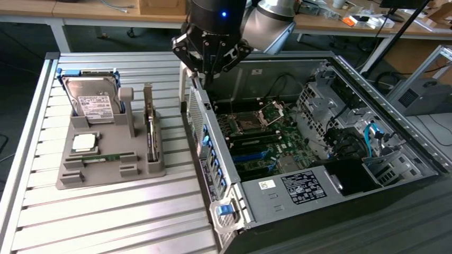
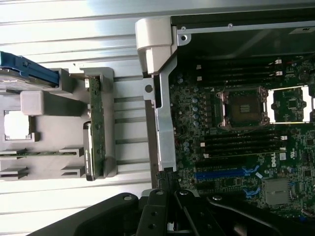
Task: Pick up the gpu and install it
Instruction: 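Reach for the gpu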
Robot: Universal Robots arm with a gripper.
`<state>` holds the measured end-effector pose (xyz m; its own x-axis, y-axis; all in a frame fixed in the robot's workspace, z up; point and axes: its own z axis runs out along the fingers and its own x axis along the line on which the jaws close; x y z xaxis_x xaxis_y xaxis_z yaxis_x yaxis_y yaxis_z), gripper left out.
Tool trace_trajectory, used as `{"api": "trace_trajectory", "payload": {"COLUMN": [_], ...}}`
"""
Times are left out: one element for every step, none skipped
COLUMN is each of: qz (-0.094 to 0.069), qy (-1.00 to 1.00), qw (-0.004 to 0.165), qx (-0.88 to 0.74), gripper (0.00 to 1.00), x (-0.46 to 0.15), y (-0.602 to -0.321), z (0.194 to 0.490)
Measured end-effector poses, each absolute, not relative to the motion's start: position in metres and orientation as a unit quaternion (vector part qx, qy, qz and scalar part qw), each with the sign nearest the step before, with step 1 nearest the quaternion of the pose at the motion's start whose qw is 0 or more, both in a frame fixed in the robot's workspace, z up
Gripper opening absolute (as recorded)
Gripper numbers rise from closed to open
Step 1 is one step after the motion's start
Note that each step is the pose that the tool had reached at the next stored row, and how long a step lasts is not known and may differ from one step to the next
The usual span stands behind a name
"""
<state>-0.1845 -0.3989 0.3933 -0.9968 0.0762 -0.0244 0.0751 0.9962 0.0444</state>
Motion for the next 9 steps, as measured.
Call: {"api": "trace_trajectory", "payload": {"qz": [0.022, 0.022, 0.022, 0.022, 0.022, 0.022, 0.022, 0.022, 0.022], "qy": [0.999, 0.999, 0.999, 0.999, 0.999, 0.999, 0.999, 0.999, 0.999], "qw": [0.013, 0.013, 0.013, 0.013, 0.013, 0.013, 0.013, 0.013, 0.013], "qx": [0.038, 0.038, 0.038, 0.038, 0.038, 0.038, 0.038, 0.038, 0.038], "gripper": [0.1, 0.1, 0.1, 0.1, 0.1, 0.1, 0.1, 0.1, 0.1], "x": [-0.1848, -0.1851, -0.1855, -0.1859, -0.1864, -0.1869, -0.1874, -0.1883, -0.1889], "y": [-0.3989, -0.3989, -0.3989, -0.3989, -0.3989, -0.3989, -0.3989, -0.399, -0.399], "z": [0.3933, 0.3933, 0.3933, 0.3933, 0.3933, 0.3933, 0.3933, 0.3933, 0.3933]}}
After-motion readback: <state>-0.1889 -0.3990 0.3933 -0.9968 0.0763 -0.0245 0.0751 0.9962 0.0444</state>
